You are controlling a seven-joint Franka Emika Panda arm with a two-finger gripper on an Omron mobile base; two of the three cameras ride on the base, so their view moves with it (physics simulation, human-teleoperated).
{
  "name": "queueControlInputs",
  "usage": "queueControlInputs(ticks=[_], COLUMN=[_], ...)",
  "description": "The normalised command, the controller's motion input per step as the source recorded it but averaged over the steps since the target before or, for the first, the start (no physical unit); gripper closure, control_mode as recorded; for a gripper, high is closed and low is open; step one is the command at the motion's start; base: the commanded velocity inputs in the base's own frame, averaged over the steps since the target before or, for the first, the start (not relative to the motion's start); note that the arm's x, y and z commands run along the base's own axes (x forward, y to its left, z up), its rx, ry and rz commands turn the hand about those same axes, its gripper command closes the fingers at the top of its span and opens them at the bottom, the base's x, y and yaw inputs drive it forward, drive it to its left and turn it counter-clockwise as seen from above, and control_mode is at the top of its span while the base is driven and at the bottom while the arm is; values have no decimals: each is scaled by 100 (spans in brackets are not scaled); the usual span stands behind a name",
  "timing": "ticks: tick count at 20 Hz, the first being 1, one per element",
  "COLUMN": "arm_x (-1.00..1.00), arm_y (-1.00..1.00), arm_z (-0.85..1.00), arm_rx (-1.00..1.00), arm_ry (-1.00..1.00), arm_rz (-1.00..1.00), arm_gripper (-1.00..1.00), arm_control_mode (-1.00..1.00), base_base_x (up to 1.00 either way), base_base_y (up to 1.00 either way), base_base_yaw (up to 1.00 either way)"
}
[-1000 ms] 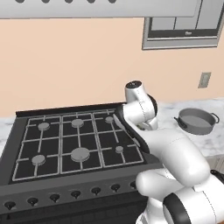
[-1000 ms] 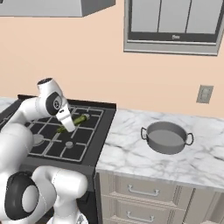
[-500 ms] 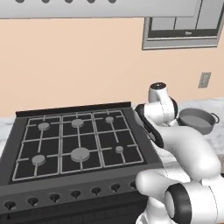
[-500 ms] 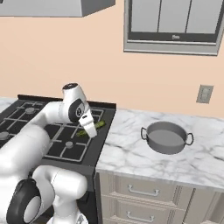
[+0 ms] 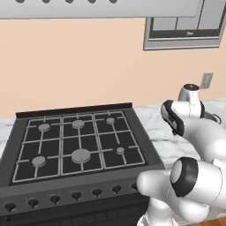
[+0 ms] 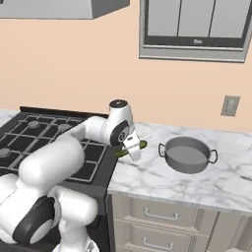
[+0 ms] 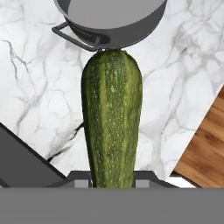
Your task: Turn on the sink faucet. Then move the squash from the counter to the sink. Turn off the sink. Move the vegetable from the sink to the pot next to the stove. Finally move the pot to the rear center burner.
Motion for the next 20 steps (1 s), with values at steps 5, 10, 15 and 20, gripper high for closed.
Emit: queueControlInputs(ticks=[5,10,15,20], arm_x=[5,3,31,42], arm_y=[-84,-73,-65,-42], arm_z=[1,0,0,-3], arm_rx=[3,0,0,0], arm_ry=[0,0,0,0], arm_rz=[-1,-1,0,0], arm_gripper=[100,100,100,100], arm_control_mode=[-100,-100,-100,-100], base_base_x=[0,0,0,0], base_base_y=[0,0,0,0], base_base_yaw=[0,0,0,0])
